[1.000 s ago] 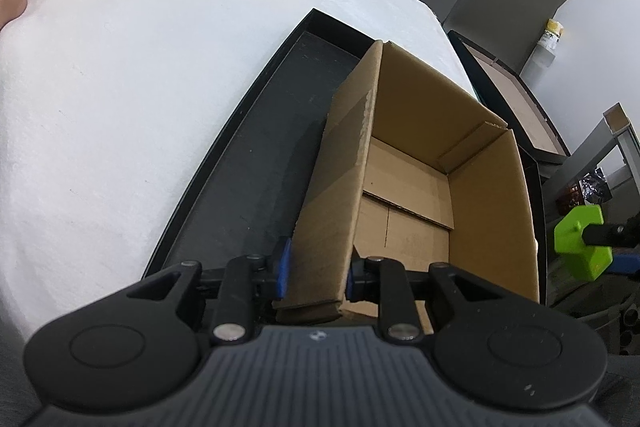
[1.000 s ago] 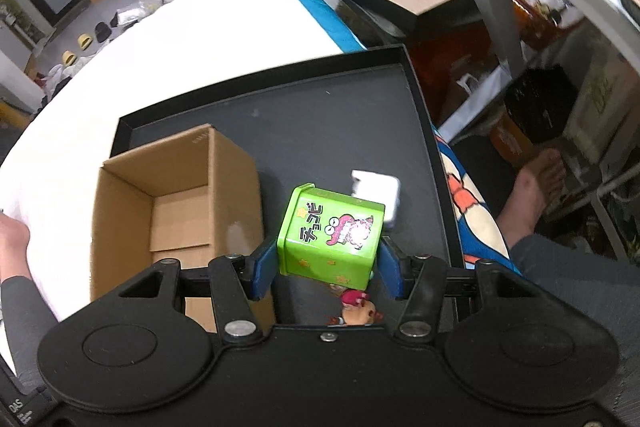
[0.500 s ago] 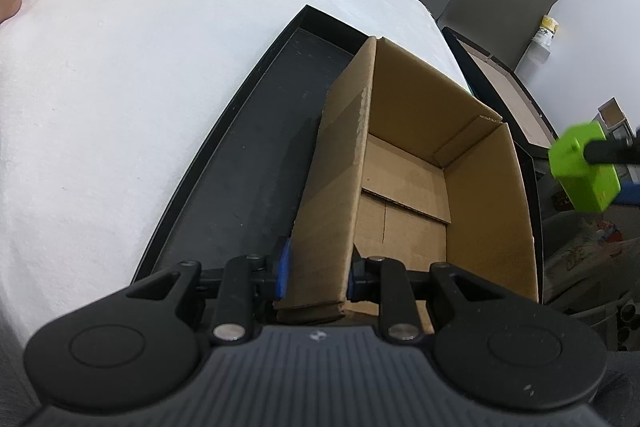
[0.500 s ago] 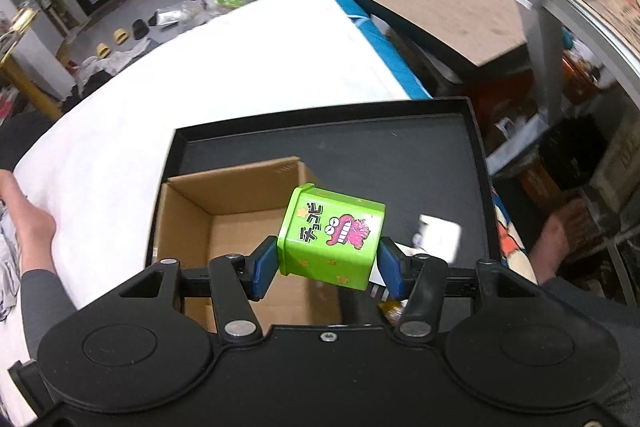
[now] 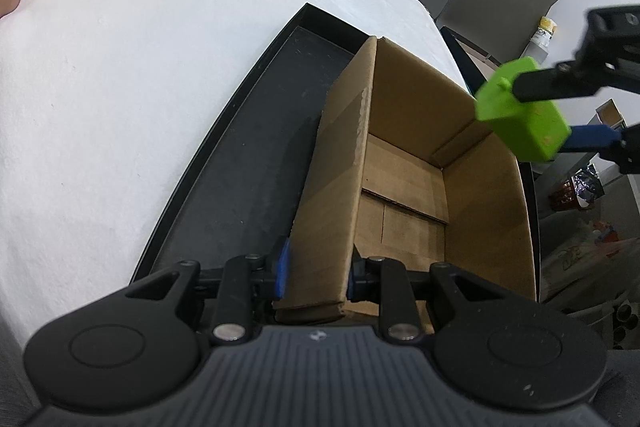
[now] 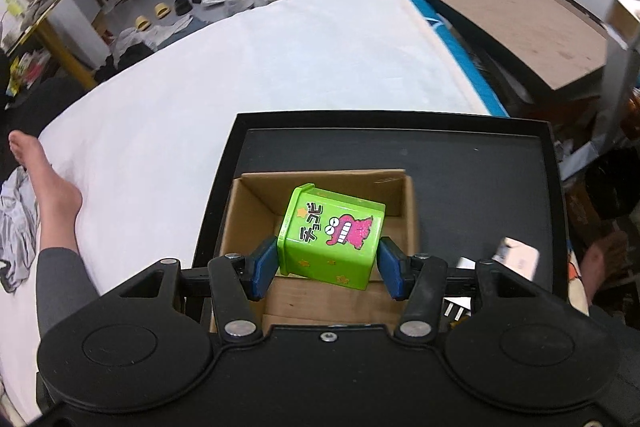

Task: Organize rigid objects
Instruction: 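Carry the green cube into the box and open the right gripper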

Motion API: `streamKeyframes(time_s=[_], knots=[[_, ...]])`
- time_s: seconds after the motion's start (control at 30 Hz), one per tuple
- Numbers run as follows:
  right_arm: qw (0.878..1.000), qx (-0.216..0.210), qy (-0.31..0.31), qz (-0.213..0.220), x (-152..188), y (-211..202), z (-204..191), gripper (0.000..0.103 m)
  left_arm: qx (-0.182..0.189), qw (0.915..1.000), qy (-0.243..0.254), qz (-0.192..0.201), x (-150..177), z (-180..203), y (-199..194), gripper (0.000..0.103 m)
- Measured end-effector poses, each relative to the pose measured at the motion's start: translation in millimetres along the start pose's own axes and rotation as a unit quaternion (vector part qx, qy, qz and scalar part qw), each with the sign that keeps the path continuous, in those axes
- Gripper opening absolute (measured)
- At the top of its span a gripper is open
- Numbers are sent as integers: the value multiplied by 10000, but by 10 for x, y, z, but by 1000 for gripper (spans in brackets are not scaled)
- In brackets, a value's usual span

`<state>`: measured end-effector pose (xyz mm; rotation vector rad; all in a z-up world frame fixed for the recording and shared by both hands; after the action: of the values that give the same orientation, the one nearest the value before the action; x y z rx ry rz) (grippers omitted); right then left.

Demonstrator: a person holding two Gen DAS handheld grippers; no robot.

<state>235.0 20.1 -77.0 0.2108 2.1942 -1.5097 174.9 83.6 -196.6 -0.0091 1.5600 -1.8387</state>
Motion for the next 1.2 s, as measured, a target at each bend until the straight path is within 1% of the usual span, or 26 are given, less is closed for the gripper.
streamKeyframes(time_s=[0.27, 0.67, 0.77, 0.83, 1.07, 1.13, 1.2], knots=[[9996, -48, -162, -209, 13, 277, -184, 52, 13, 10000, -10, -6, -2, 1, 11, 24], [9984, 7, -284, -488, 60, 624, -209, 52, 33, 10000, -59, -35, 5, -4, 41, 24], [9976, -72, -381, -578, 85, 668, -256, 54, 18, 10000, -63, -26, 12, 4, 43, 25], [9969, -63, -549, -552, 90, 652, -299, 62, 2, 10000, -75, -12, 5, 2, 45, 25], [9966, -85, -629, -527, 103, 470, -279, 68, -16, 10000, -91, -15, -6, 6, 45, 25], [9966, -105, -616, -541, 109, 405, -269, 74, -26, 10000, -79, -10, -5, 13, 40, 25], [9965, -129, -624, -545, 119, 342, -275, 76, -35, 10000, -70, -6, -5, 13, 42, 25]])
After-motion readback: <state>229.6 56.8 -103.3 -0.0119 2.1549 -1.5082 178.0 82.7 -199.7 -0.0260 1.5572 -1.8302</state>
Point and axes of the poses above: each gripper's, at about its wrist camera, not at the fingertips, and y roughly the way its jaws point, z to its right, x to its underside, the point moved 8 cm from there along y, roughly the way its jaws point, and after that the axes turned 11 degrees about -x, right-handed, at the moved point
